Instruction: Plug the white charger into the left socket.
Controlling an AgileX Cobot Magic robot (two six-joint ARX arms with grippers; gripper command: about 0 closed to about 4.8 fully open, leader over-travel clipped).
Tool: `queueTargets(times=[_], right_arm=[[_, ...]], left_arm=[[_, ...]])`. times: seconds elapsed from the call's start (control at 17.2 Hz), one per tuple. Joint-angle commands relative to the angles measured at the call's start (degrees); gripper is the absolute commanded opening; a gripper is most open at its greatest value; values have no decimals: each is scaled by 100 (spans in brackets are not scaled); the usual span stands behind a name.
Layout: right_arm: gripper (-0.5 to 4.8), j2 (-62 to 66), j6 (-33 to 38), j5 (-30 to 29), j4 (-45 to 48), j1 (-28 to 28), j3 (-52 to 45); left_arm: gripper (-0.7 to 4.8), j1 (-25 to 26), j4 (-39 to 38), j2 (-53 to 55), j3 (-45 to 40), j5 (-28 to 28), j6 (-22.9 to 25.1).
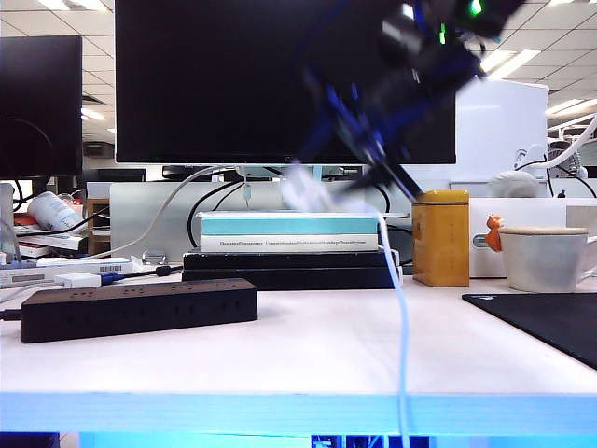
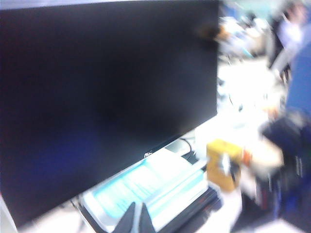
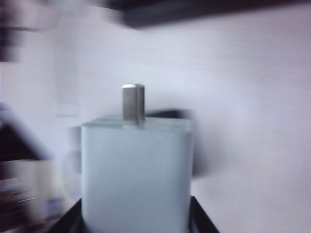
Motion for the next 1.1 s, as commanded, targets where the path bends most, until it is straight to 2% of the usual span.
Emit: queueTargets(times=[0.06,0.12,0.17,0.23,0.29,0.35,0.41,0.52,0.58,0.64,0.76,0.81,0.99,1.05,1.1], right_arm=[[224,-66,1078,-1526,706,2,673],[224,-66,1495,-1873,1134,4,841],[224,-70,1862,-2087,1652,4,944],[224,-74,3305,-2494,2465,4,979],[224,-74,4214,-2647,2846,4,979],[224,-72,4798,-2682,3161,4,979],[224,-72,5414,-2771,3486,4,979],[224,-74,6181,-2822,3980,9,979],[224,-74,6551,-2907,4441,24,979],[224,-72,6736,-2951,4684,55,979],[223,-72,6690,-3051,5812,83,979],[223,-68,6076,-3016,7169,114,979],[223,-68,5497,-2986,9820,149,979],[223,-66,5497,-2981,10548,188,979],[206,-85,5418,-2918,10751,195,979]], left_arm=[[-4,-199,-94,-4,24,81,1565],[-4,-345,-92,28,17,85,1912],[10,-472,-44,92,15,83,2028],[103,-549,35,232,15,85,2181],[188,-625,61,323,15,94,2382],[248,-743,96,426,17,85,2798],[295,-837,103,511,15,81,3497],[469,-1051,98,645,15,57,5058],[479,-1196,151,748,17,57,5978],[479,-1228,208,798,17,52,6251],[479,-1377,415,914,17,59,6341],[479,-1384,470,916,17,48,6325],[479,-1384,520,914,17,87,6330],[479,-1384,579,914,17,85,6330],[479,-1384,682,916,17,87,6330]])
